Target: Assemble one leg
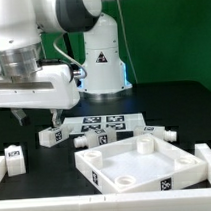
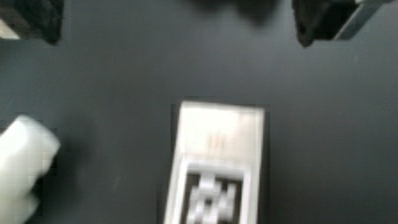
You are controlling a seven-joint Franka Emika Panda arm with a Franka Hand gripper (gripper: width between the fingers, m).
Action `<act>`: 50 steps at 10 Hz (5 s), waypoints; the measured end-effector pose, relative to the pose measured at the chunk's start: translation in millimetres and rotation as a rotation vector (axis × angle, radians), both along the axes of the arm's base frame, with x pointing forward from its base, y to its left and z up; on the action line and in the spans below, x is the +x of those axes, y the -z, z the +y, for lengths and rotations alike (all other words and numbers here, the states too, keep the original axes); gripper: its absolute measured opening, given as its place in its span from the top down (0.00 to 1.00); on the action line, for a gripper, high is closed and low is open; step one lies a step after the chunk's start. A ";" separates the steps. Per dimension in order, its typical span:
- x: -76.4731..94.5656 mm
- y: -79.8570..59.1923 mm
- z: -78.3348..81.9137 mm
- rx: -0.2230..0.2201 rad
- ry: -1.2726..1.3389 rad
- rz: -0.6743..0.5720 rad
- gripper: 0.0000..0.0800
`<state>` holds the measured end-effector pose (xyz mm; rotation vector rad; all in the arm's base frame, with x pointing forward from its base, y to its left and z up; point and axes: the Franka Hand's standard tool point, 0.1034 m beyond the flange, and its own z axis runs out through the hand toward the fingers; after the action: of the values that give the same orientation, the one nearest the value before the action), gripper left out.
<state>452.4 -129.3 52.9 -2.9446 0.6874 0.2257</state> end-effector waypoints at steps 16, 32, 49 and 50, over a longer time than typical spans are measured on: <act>-29.1 37.0 2.8 0.391 -0.020 0.758 0.19; 49.3 -45.6 67.4 0.271 -0.172 0.480 0.65; 123.4 -78.7 158.1 -0.132 -0.312 -0.491 0.65; 128.9 -81.7 172.7 -0.120 -0.317 -0.492 0.65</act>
Offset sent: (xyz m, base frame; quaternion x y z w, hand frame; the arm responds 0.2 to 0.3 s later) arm -0.0072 -0.0173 -0.0086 -0.0331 -0.2156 0.0087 0.9759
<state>581.3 43.4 134.6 -3.0165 0.1720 -0.5187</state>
